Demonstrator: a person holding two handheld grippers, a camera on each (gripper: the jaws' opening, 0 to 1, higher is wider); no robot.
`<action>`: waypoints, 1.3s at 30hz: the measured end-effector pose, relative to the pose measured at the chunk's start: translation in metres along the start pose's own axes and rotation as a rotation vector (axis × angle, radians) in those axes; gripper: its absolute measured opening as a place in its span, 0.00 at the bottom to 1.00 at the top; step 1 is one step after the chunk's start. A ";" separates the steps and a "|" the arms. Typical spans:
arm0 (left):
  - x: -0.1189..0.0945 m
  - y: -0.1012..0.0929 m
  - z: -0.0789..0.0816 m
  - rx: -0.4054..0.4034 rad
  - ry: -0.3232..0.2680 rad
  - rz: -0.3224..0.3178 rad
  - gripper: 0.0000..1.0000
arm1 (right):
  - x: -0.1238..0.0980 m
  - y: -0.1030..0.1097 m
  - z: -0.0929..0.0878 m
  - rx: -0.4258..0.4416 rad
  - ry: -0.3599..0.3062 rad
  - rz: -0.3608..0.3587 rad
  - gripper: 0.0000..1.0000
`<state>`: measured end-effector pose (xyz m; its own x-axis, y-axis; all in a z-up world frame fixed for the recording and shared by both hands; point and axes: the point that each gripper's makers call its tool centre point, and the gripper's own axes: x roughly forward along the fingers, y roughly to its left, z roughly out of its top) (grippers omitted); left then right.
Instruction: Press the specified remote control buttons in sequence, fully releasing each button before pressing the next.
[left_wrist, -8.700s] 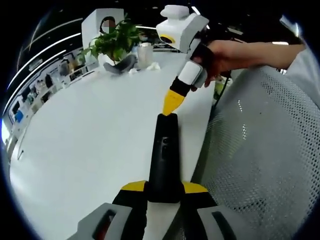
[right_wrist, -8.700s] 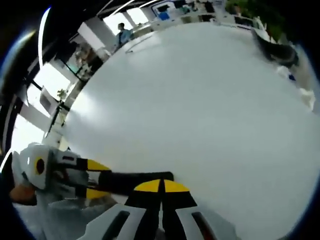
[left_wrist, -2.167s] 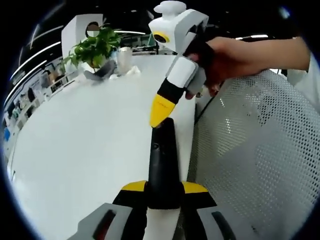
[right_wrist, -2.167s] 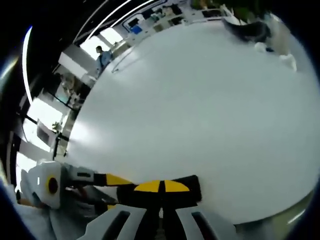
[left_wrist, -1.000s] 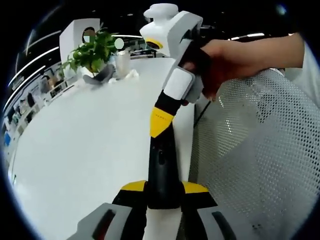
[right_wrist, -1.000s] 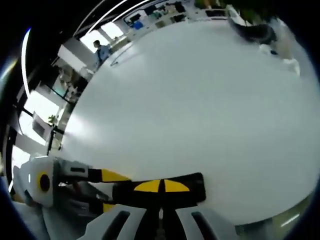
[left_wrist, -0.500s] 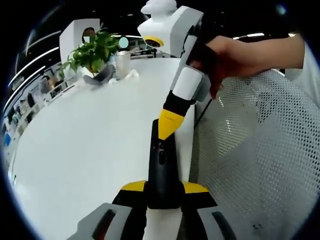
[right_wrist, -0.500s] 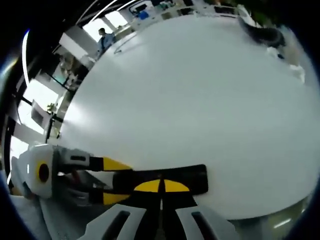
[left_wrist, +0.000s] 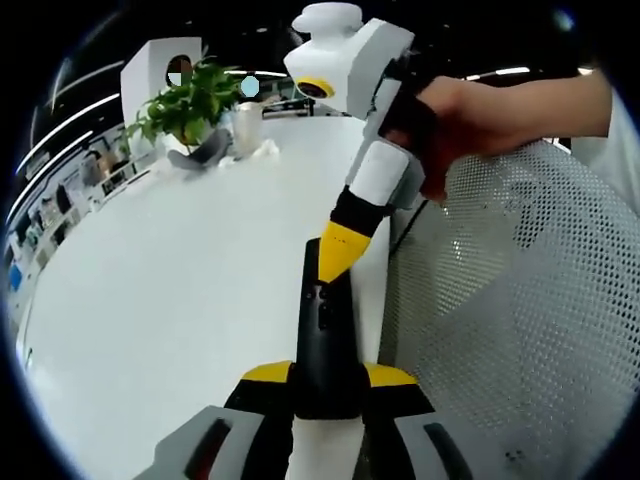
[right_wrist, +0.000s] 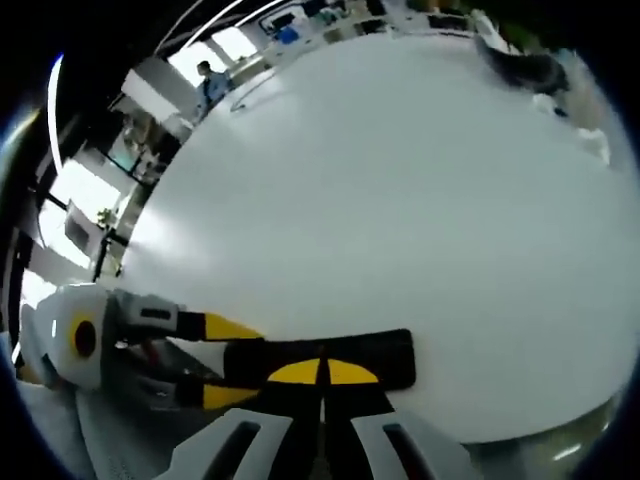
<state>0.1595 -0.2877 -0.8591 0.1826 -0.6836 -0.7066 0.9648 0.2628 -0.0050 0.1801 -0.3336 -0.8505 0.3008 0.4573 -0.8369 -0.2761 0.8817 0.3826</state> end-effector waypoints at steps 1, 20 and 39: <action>0.000 0.000 0.000 0.000 0.000 0.000 0.25 | 0.000 0.001 -0.001 0.006 -0.001 0.003 0.00; -0.001 0.000 0.000 0.003 -0.005 -0.002 0.25 | 0.001 0.001 0.000 -0.154 0.000 -0.050 0.00; 0.001 0.000 0.001 0.009 -0.006 -0.007 0.25 | -0.011 -0.013 0.000 -0.041 0.041 -0.076 0.00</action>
<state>0.1598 -0.2886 -0.8593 0.1764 -0.6896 -0.7024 0.9678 0.2518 -0.0042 0.1803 -0.3500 -0.8461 0.2850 0.3836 -0.8784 -0.2913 0.9078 0.3019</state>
